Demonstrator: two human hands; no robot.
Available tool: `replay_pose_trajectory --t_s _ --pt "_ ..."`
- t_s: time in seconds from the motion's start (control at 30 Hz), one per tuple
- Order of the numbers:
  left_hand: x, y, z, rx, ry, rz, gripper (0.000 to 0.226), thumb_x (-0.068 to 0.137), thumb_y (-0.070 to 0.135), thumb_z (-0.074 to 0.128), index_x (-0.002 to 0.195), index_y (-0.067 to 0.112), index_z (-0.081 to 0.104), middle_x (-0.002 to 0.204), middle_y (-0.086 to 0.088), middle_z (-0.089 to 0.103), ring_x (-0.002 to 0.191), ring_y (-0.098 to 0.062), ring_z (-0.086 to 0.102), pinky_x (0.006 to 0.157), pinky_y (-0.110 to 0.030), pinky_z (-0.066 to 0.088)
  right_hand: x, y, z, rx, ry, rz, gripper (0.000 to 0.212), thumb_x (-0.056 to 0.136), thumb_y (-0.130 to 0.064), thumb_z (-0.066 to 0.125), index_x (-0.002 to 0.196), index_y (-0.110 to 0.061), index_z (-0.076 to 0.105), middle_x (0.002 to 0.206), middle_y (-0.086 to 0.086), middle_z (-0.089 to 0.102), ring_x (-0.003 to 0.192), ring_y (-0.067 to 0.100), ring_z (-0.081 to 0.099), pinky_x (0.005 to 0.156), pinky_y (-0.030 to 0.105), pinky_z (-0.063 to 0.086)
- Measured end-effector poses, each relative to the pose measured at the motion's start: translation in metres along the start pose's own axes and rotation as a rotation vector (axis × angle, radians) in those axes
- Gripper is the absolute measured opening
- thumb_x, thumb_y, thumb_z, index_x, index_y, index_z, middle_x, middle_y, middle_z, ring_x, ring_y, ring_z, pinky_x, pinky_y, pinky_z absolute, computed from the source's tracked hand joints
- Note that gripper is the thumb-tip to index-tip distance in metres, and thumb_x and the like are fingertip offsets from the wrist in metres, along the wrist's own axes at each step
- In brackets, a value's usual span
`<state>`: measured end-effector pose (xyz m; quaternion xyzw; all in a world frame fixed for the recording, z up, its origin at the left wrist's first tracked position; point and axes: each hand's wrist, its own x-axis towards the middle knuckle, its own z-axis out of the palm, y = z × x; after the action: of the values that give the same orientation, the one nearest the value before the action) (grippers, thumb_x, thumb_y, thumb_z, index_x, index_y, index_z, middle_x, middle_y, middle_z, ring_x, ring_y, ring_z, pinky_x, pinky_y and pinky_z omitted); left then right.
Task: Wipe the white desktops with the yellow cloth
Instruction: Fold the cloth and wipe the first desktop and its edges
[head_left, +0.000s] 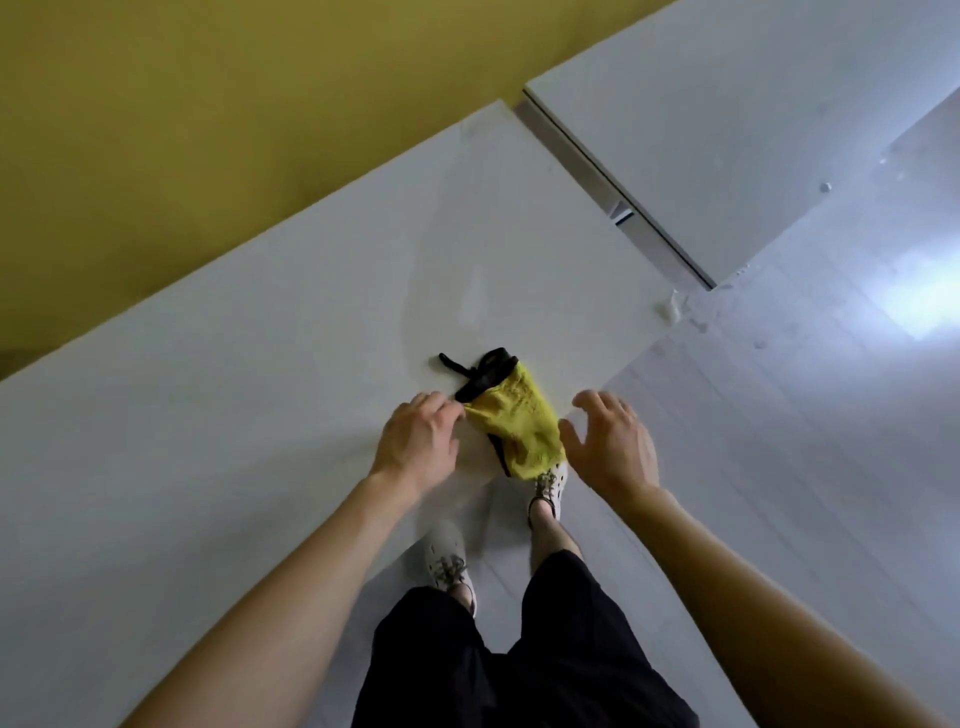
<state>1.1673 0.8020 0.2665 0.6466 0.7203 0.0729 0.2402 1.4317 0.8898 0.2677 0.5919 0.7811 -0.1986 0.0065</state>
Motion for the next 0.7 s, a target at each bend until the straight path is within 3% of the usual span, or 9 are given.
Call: replay_pose_trajectory --t_s 0.1,0.13,0.2,0.27,0.33,0.43,0.5,0.6,0.7 --pt "0.027 0.023 0.008 0.071 -0.054 0.069 0.05 0.087 0.012 0.075 0.136 0.019 0.066 0.127 -0.003 0.063 0.12 -0.028 0.059 0.1 -0.044 0.053 -0.016 0.015 0.02 0.425 -0.332 0.474 0.084 0.085 -0.08 0.072 0.136 -0.016 0.058 0.12 0.001 0.074 0.107 0.025 0.073 0.087 0.041 0.061" --pt "0.034 0.027 0.01 0.108 -0.074 0.074 0.055 0.086 0.01 0.073 0.139 0.021 0.063 0.127 -0.002 0.06 0.12 -0.027 0.057 0.099 -0.044 0.053 -0.015 0.016 0.027 0.607 -0.362 0.556 0.088 0.081 -0.079 0.076 0.138 -0.014 0.06 0.119 -0.001 0.075 0.102 0.022 0.075 0.087 0.041 0.063" --pt "0.045 0.031 0.013 0.172 -0.119 0.056 0.061 0.083 0.004 0.068 0.14 0.023 0.058 0.126 -0.002 0.056 0.118 -0.028 0.055 0.095 -0.042 0.053 -0.008 0.013 0.038 0.818 -0.351 0.611 0.068 0.087 -0.057 0.086 0.132 -0.01 0.068 0.11 -0.002 0.079 0.093 0.018 0.079 0.087 0.044 0.067" --pt "0.055 0.032 0.013 0.207 -0.157 0.019 0.062 0.082 0.002 0.065 0.138 0.025 0.053 0.125 -0.002 0.053 0.118 -0.028 0.054 0.094 -0.042 0.052 0.001 0.005 0.037 0.811 -0.388 0.577 0.038 0.09 -0.039 0.089 0.115 -0.015 0.075 0.096 0.001 0.08 0.088 0.02 0.08 0.087 0.046 0.067" --pt "0.062 0.036 0.008 0.208 -0.222 -0.027 0.06 0.083 0.003 0.065 0.136 0.027 0.05 0.125 -0.001 0.053 0.12 -0.028 0.055 0.094 -0.042 0.052 0.011 0.0 0.019 0.731 -0.42 0.481 0.026 0.09 -0.035 0.086 0.106 -0.02 0.073 0.093 0.001 0.078 0.088 0.02 0.076 0.08 0.04 0.066" --pt "0.078 0.043 -0.004 0.222 -0.344 -0.069 0.059 0.09 0.015 0.068 0.144 0.028 0.048 0.135 -0.003 0.058 0.126 -0.032 0.061 0.097 -0.045 0.054 0.032 0.005 -0.027 0.646 -0.337 0.248 0.025 0.093 -0.034 0.077 0.11 -0.021 0.065 0.099 0.002 0.07 0.088 0.018 0.068 0.066 0.028 0.053" --pt "0.091 0.049 -0.014 0.254 -0.403 -0.078 0.058 0.093 0.03 0.072 0.147 0.028 0.051 0.142 -0.001 0.06 0.128 -0.03 0.063 0.102 -0.044 0.055 0.048 0.012 -0.056 0.668 -0.353 0.162 0.021 0.1 -0.033 0.068 0.115 -0.022 0.057 0.1 0.001 0.066 0.087 0.021 0.067 0.066 0.031 0.057" --pt "0.115 0.056 -0.033 0.226 -0.336 -0.138 0.047 0.098 0.039 0.069 0.142 0.029 0.059 0.141 0.003 0.065 0.125 -0.024 0.065 0.102 -0.038 0.054 0.087 0.026 -0.096 0.625 -0.371 0.137 0.023 0.106 -0.035 0.061 0.123 -0.024 0.05 0.109 0.005 0.067 0.096 0.027 0.069 0.086 0.05 0.064" --pt "0.137 0.06 -0.051 0.196 -0.223 -0.183 0.045 0.1 0.04 0.068 0.143 0.029 0.06 0.139 0.002 0.067 0.125 -0.024 0.066 0.102 -0.037 0.054 0.137 0.036 -0.139 0.544 -0.281 0.079 0.029 0.109 -0.038 0.06 0.125 -0.017 0.047 0.099 0.005 0.069 0.082 0.019 0.067 0.077 0.045 0.061"
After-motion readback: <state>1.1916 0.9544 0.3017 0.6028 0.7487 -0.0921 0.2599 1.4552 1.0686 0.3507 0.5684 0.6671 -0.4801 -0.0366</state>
